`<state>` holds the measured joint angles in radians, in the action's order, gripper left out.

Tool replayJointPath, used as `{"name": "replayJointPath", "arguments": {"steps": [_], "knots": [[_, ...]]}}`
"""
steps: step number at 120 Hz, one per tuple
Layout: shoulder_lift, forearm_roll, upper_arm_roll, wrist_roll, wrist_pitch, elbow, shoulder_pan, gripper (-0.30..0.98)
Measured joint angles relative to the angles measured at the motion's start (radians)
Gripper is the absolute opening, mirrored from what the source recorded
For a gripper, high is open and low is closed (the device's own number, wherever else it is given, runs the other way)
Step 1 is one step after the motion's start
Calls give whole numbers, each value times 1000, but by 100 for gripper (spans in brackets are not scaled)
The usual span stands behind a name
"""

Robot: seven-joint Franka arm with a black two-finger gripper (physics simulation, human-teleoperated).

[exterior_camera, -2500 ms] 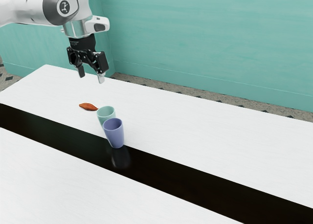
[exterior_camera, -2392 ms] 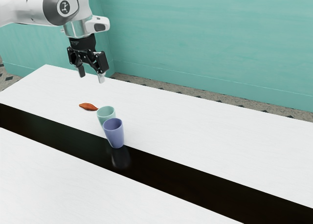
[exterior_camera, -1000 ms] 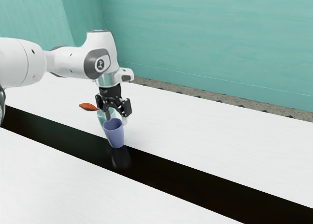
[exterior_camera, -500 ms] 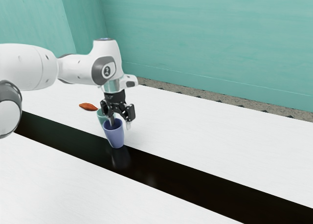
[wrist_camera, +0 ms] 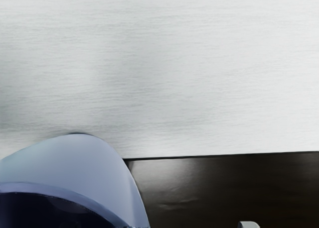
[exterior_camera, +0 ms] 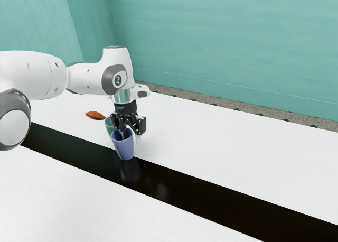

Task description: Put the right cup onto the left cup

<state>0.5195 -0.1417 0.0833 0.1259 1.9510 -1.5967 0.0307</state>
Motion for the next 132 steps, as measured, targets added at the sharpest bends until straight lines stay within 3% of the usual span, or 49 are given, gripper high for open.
{"name": "replayJointPath", "arguments": {"steps": [61,132], "knots": [[-1,-6,5,0,-12,-1,-2,-3],[-51,-1,2,-13,-69,-1,20,-10]]}}
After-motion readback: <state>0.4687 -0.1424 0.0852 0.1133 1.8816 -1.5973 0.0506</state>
